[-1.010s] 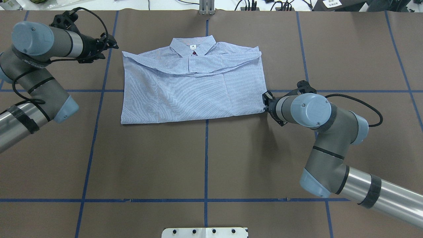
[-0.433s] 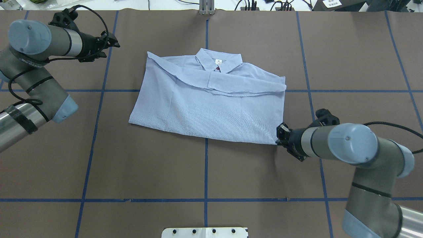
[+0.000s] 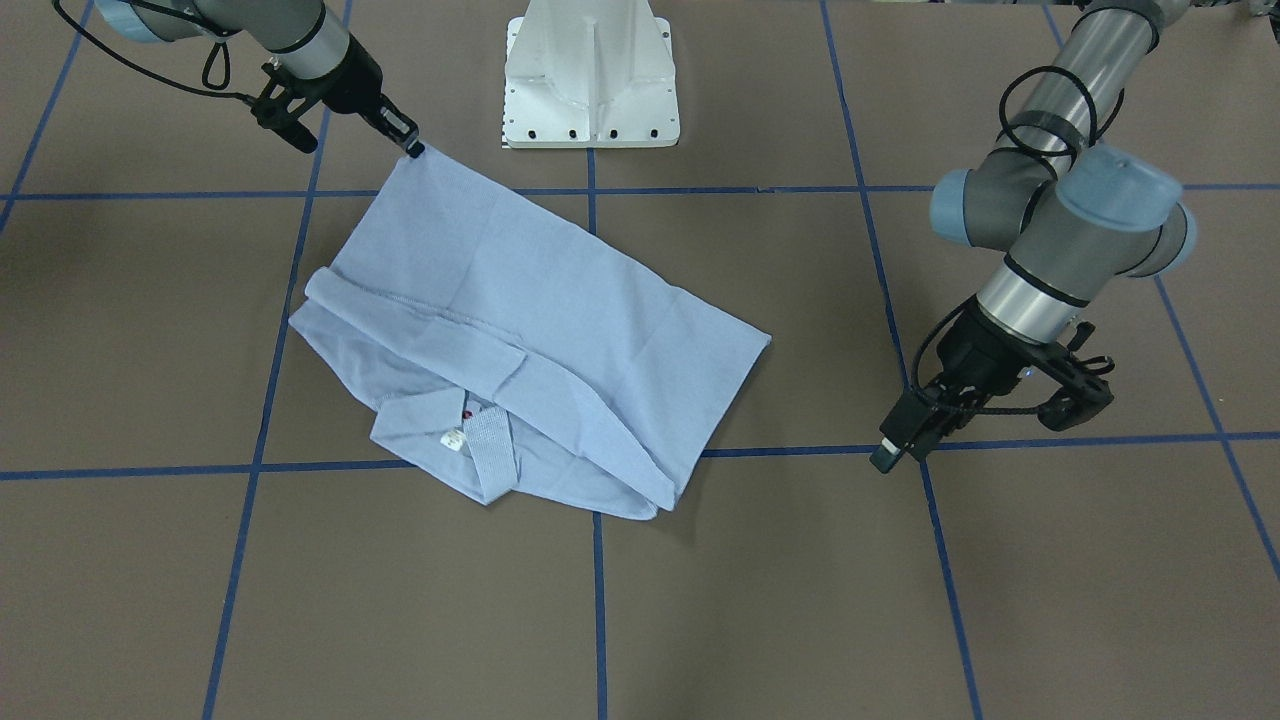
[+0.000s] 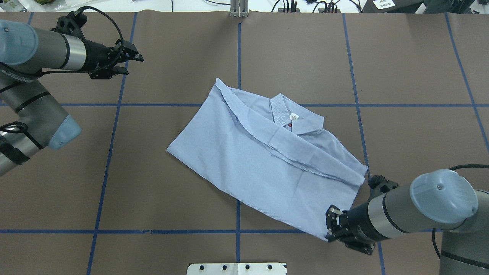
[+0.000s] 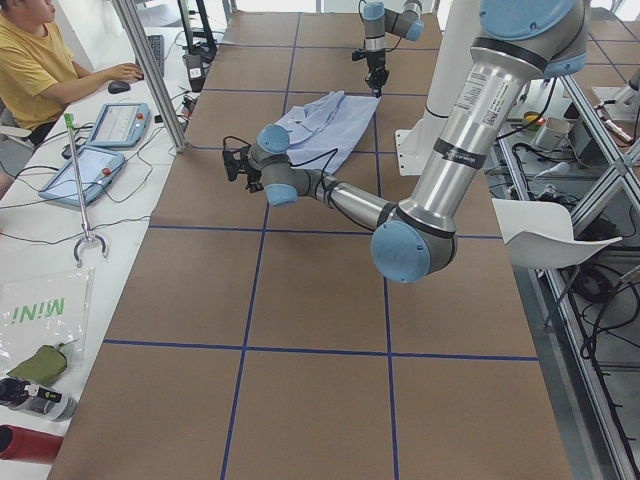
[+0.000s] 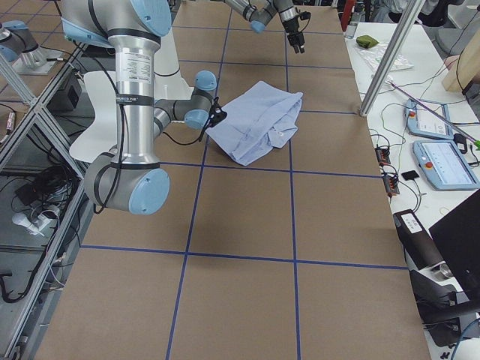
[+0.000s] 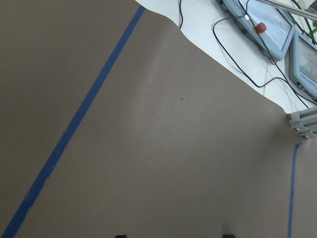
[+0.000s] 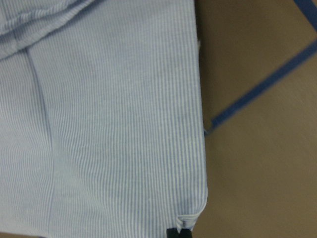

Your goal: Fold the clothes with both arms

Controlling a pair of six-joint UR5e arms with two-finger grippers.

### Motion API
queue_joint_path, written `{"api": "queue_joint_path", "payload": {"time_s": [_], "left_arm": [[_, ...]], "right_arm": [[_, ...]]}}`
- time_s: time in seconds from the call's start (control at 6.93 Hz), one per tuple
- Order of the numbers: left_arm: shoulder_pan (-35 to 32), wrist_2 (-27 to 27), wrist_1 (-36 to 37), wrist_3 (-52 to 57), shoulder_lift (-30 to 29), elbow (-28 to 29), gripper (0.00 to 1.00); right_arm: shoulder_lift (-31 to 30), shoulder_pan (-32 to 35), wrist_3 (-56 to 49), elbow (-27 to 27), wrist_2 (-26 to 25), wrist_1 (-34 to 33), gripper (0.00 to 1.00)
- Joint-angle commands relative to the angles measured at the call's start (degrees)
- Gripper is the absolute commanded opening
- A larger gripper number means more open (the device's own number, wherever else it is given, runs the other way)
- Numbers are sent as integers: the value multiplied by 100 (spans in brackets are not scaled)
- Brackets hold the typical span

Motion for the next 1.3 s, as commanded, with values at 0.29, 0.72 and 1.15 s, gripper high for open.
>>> {"api": "queue_joint_path", "payload": {"time_s": [0.29,0.72,1.15], "left_arm": [[1132,-85,769,-1712,612,-1867,77],[2467,1099,1760,-2312,448,-1845,78],[2761,1402,2003,-2330,279,-1546,77]], "right_arm": [[-195,-63,-11,311,901,3,100],[758,2097,-107,-440,901,11,100],[1342,2578,-493,-1060,813,3,100]]}}
